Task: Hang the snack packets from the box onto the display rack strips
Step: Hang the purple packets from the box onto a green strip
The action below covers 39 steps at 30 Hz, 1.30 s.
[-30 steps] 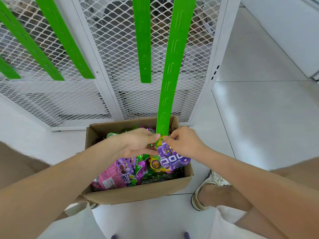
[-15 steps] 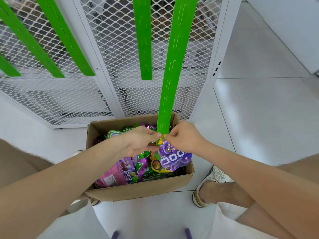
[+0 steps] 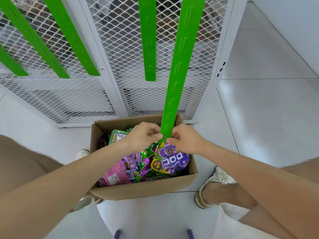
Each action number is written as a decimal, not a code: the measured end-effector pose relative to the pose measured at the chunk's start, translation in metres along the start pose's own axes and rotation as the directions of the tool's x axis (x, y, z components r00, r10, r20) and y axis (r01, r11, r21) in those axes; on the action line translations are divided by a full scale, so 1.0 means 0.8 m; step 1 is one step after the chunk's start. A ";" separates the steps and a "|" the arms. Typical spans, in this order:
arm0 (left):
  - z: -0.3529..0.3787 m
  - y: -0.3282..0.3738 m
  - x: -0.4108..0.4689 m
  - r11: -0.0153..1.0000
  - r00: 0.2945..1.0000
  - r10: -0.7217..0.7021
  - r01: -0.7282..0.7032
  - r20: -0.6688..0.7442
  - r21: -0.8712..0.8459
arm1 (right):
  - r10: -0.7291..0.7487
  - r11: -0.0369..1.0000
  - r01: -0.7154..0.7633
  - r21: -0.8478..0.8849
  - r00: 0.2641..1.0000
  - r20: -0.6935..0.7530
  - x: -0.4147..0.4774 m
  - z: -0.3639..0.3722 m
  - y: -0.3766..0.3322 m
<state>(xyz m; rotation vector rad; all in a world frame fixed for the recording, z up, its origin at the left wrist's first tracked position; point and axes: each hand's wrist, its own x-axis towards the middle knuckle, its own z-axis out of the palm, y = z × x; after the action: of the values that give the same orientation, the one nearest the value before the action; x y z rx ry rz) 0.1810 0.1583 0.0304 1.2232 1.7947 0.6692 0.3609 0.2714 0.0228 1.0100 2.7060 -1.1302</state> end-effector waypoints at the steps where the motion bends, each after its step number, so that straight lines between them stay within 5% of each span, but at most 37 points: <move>1: -0.004 -0.009 0.001 0.997 1.000 -0.013 0.014 -0.008 0.077 | 0.019 1.000 -0.019 0.003 1.000 -0.008 0.003 0.001 0.001; 6: -0.027 -0.077 -0.007 0.708 0.962 -0.273 0.181 0.027 0.683 | 0.084 0.996 -0.084 -0.019 0.996 -0.021 0.014 -0.002 0.006; 15: -0.021 -0.079 -0.019 0.525 0.970 -0.238 0.089 0.046 0.847 | 0.141 0.982 -0.163 -0.099 0.969 -0.203 0.023 -0.004 0.014; 22: -0.051 -0.015 -0.004 0.888 0.951 -0.076 -0.072 0.299 0.455 | 0.183 0.974 -0.202 -0.105 0.969 -0.167 0.024 -0.014 0.018; 26: -0.042 0.011 0.001 0.961 0.984 0.074 -0.114 0.159 0.253 | 0.243 0.969 -0.246 -0.029 0.966 -0.092 0.021 -0.027 0.012; 31: -0.036 0.016 0.013 0.966 0.991 0.125 -0.133 0.052 0.223 | 0.351 0.897 -0.330 -0.294 0.936 0.020 0.002 -0.054 -0.011; 35: -0.028 0.027 0.021 0.981 0.988 0.154 -0.156 0.026 0.119 | 0.176 0.958 -0.225 0.179 0.951 0.254 -0.011 -0.061 -0.035; 39: -0.015 0.044 0.031 0.990 0.995 0.088 -0.093 -0.053 -0.103 | 0.186 0.951 -0.192 0.242 0.981 0.045 -0.017 -0.057 -0.023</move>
<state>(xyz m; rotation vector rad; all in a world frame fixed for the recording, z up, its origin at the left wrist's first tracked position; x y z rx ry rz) 0.1829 0.1951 0.0556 1.2324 1.7283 0.8413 0.3699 0.2837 0.0716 1.2490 2.4303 -1.4516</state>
